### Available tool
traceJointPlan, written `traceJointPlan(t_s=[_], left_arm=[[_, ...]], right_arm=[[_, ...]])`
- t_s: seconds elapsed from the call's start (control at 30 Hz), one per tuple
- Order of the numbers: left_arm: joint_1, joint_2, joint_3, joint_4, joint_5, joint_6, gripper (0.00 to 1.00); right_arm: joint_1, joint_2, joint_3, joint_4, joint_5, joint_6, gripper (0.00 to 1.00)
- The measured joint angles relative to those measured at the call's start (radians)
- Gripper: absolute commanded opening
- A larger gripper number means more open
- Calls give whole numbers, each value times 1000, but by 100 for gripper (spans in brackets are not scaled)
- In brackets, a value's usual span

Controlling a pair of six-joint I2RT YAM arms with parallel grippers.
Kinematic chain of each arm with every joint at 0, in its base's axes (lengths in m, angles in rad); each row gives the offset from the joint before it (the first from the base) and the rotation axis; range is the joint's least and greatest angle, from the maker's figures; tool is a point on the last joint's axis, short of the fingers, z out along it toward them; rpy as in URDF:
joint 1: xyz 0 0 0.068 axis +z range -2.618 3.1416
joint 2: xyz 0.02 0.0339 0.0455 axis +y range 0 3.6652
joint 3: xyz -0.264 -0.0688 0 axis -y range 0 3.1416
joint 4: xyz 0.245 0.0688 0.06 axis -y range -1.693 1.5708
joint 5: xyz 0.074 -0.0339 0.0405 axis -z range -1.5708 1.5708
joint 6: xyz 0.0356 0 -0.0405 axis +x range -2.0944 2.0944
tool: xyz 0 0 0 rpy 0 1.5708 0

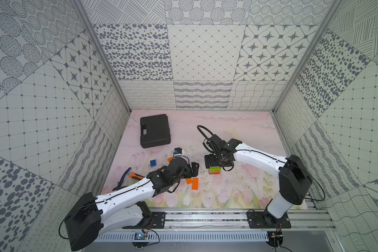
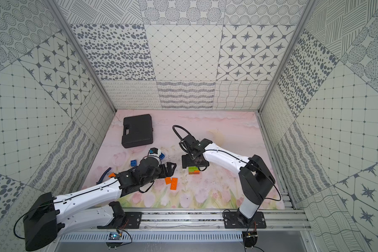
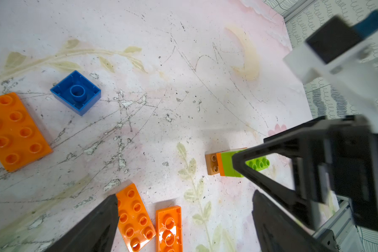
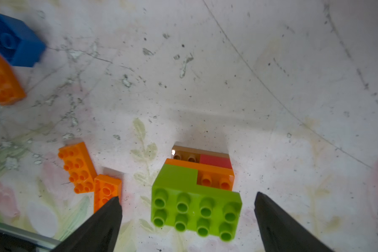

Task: Assemble the number 5 with lego
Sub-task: Assemble the lego brick with the lego brick, then adjust the lego brick at the center of the board.

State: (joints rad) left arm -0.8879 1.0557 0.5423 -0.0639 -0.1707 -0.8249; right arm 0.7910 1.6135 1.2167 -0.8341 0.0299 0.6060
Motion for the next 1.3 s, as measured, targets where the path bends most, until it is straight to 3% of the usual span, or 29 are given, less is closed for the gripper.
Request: traceJointPlan(t_s=[0.1,0.2,0.37,0.5,0.73,1.13,1.23,1.3], left_arm=[[0,0,4,0,8,11,99],[0,4,9,1,22,24,99],[0,1,7,1,48,32,99],[0,-27,-8,0,59,32,99],[0,-82,-34,-12,58,31,99],[0,-113,-30,-57,53,31,99],[0,-121,-31,-60,51,31,99],[0,-124,-31,-61,51,31,99]], right_arm=[[-14,-127,-54,64,-10,-127,88],[-37,-193,-103,107,-37,-314,88],[-56,-145,-120,90,-69,-653,89],[-56,-75,-117,71,-80,-817,78],[-56,-24,-101,73,-126,-924,74],[-77,61,-69,76,-151,-933,53],[-93,62,-66,74,-164,-925,39],[-109,63,-61,74,-178,-923,37]])
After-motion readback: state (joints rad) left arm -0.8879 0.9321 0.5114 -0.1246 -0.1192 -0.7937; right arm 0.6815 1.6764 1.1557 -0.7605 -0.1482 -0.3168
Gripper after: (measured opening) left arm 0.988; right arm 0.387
